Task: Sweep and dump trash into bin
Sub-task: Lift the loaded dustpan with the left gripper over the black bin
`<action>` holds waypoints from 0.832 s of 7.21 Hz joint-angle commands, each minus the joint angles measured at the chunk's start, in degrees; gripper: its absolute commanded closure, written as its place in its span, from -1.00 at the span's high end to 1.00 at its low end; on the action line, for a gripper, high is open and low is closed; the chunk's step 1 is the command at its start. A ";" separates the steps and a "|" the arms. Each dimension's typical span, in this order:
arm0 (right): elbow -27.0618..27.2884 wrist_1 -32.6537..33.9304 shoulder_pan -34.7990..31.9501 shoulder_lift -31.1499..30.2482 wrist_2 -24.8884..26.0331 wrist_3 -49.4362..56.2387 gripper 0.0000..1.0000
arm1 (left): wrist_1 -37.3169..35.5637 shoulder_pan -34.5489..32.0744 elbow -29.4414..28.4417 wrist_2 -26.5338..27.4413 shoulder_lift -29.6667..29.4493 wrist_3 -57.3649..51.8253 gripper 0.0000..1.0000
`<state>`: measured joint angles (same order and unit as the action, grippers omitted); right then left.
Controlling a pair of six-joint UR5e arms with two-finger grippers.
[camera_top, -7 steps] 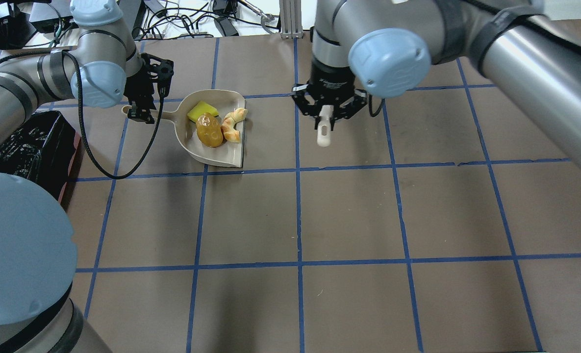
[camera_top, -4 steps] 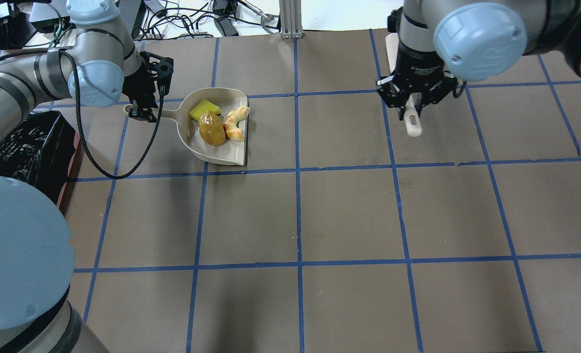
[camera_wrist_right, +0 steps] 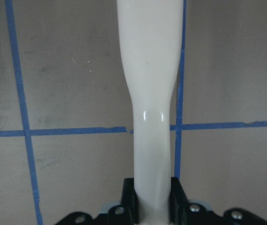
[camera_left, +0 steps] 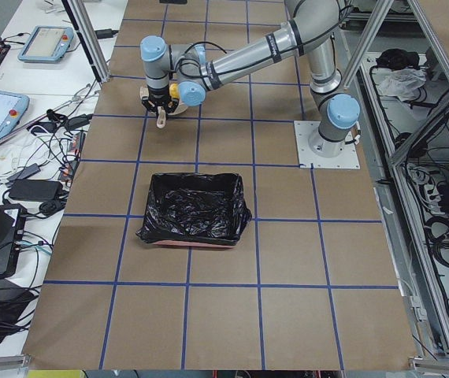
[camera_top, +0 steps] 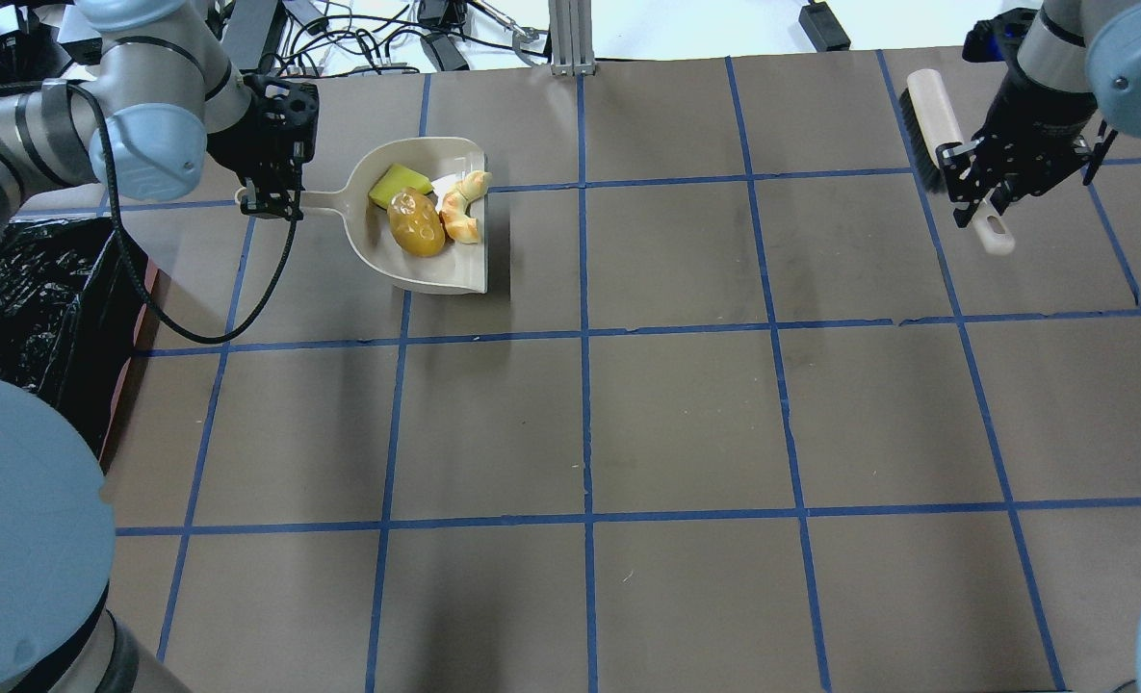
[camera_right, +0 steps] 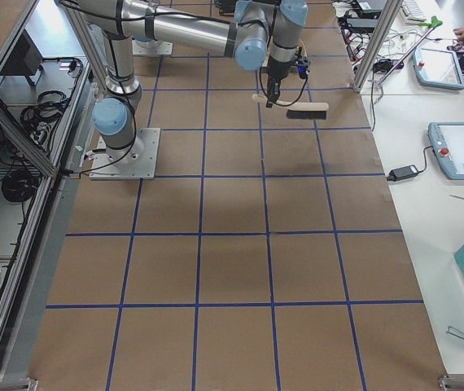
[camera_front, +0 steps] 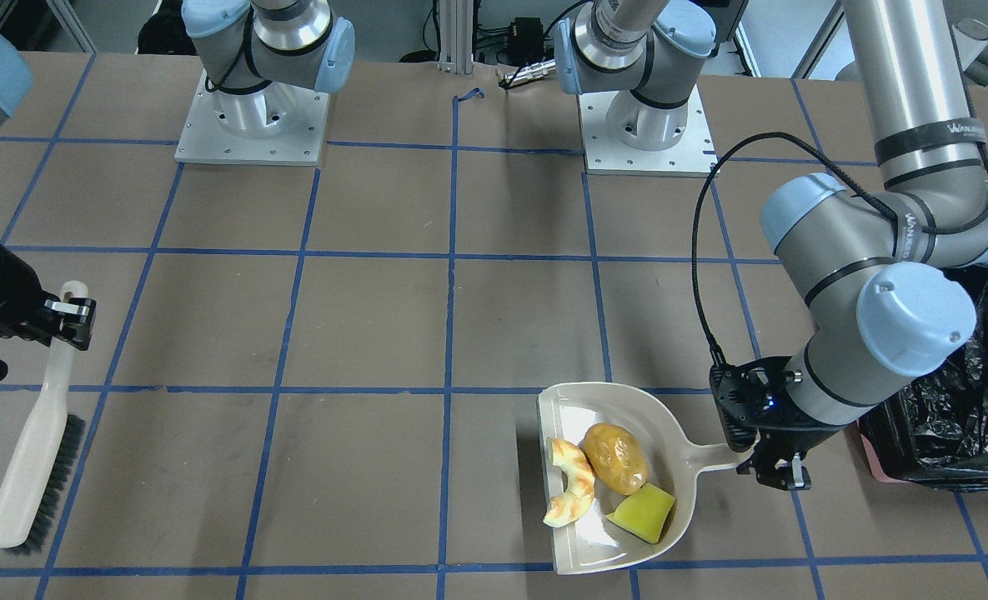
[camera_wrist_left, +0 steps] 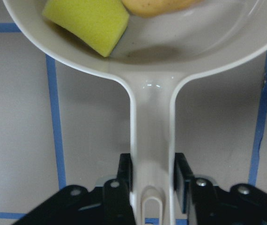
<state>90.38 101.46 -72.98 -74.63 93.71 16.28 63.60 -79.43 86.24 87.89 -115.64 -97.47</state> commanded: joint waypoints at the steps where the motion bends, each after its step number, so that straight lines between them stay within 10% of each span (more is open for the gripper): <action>1: 4.08 6.44 1.88 2.73 -0.28 1.91 -1.00 | 7.89 6.44 -0.89 -4.38 4.17 -1.39 -1.00; 6: 6.11 15.60 2.84 6.34 -0.10 7.26 -1.00 | 24.47 29.11 -10.10 -5.90 4.46 -25.60 -1.00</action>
<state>95.96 114.50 -70.81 -69.30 93.53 22.34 87.05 -55.68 78.63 81.62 -110.35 -115.52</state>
